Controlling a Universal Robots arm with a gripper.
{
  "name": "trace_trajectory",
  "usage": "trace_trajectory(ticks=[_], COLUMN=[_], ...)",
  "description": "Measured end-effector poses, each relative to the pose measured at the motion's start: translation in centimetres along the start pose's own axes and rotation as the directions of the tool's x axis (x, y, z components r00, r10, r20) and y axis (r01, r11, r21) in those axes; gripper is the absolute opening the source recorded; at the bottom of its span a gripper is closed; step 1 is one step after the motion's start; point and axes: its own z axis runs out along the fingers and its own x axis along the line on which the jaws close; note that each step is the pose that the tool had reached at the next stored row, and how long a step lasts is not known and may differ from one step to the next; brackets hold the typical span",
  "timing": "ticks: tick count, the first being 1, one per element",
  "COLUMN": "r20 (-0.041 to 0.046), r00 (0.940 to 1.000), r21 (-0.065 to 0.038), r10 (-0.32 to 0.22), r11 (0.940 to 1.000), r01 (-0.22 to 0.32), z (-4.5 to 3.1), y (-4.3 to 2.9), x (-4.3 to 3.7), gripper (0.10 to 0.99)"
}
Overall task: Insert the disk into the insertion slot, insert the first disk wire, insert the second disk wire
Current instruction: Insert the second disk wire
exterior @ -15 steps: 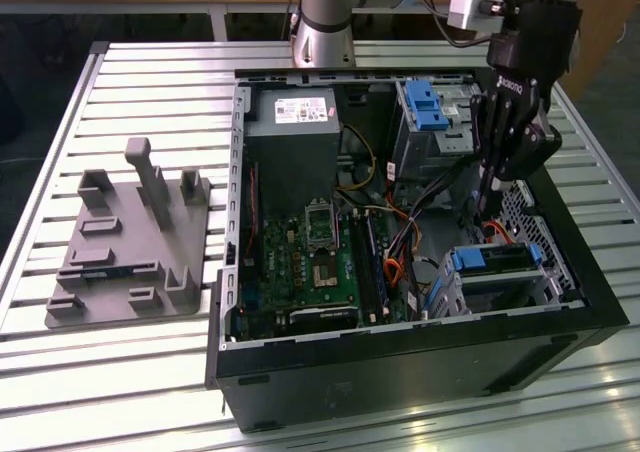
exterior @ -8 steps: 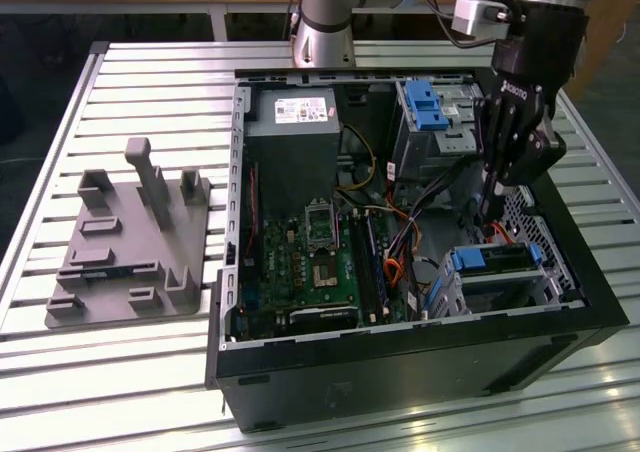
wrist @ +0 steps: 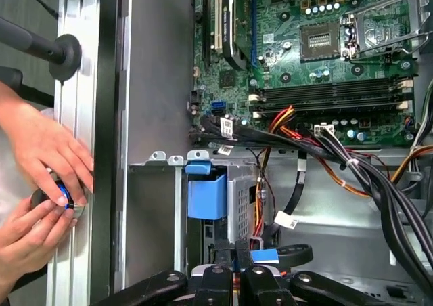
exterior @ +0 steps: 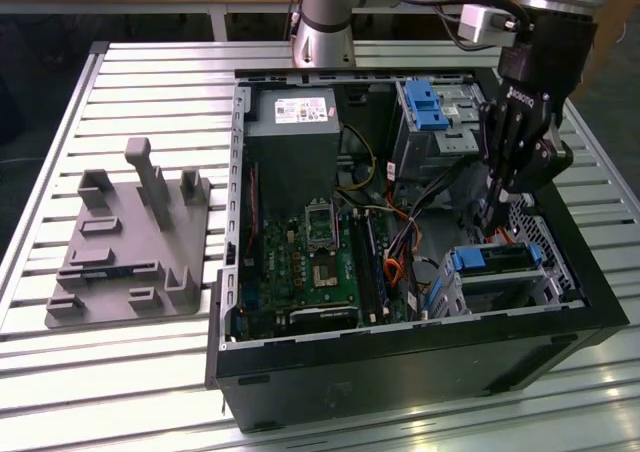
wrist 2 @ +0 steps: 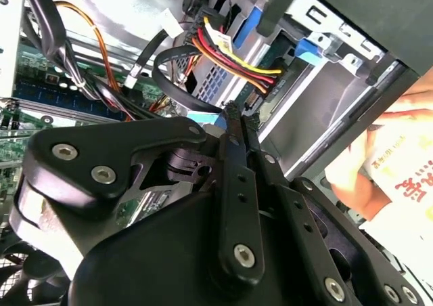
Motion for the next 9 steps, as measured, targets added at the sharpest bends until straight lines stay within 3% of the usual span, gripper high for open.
trace_trajectory(ticks=[4,9], r20=[0.0064,0.0334], r00=[1.0000,0.9994], r21=[0.000,-0.001], r10=[0.000,-0.001], r11=[1.0000,1.0000], r01=[0.000,0.001], z=[0.12,0.35], y=[-0.40,-0.49], x=[0.37,0.84], gripper=[0.145,0.145])
